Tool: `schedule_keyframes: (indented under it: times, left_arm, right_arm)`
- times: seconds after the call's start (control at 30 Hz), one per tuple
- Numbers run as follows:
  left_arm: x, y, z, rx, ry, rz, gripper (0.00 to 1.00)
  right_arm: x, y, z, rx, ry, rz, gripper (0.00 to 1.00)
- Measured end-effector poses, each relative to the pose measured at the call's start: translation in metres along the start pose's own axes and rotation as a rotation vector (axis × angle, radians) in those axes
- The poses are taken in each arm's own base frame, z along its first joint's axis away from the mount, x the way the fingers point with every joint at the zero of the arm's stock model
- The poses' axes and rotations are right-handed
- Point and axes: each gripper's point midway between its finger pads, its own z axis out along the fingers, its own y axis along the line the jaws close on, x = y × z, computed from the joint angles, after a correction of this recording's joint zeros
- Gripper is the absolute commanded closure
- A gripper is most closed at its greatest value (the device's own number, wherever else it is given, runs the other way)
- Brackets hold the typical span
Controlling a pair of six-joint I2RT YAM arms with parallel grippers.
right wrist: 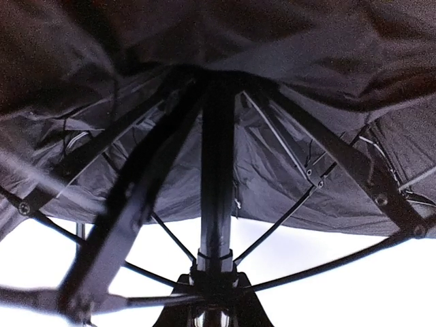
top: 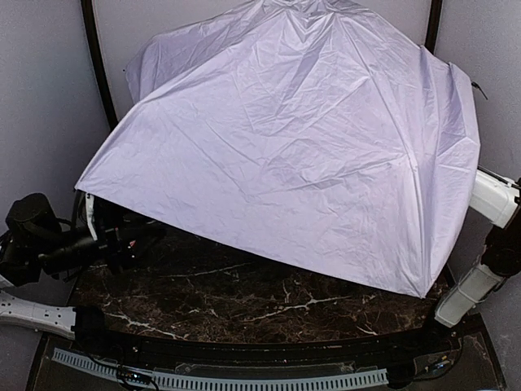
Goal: Put away the umbrella
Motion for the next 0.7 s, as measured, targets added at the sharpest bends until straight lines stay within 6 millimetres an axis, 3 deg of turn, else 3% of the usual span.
schedule_keyframes:
  times: [0.03,0.1,0.2,0.27,0.47,0.7]
  left_arm:
    - [-0.017,0.011,-0.009,-0.057,-0.059,-0.011,0.46]
    - [-0.031,0.046,-0.028,-0.244,-0.128,-0.051,0.45]
    - [-0.019,0.097,-0.056,-0.551,-0.124,-0.134,0.43]
    - [-0.01,0.118,-0.072,-0.695,-0.109,-0.143,0.4]
    - [-0.012,0.142,-0.096,-0.91,-0.059,-0.065,0.36]
    - [-0.068,0.142,-0.088,-0.96,-0.045,0.011,0.33]
  right_arm:
    - [0.003,-0.003,0.001,-0.003,0.012,-0.009,1.0]
    - [0.009,-0.01,0.003,-0.002,0.032,-0.025,1.0]
    - [0.02,-0.02,0.005,0.004,0.071,-0.037,1.0]
    - [0.023,-0.023,0.004,0.002,0.091,-0.041,1.0]
    - [0.022,-0.024,0.001,-0.017,0.109,-0.039,1.0]
    - [0.025,-0.014,0.001,-0.067,0.118,0.042,1.0]
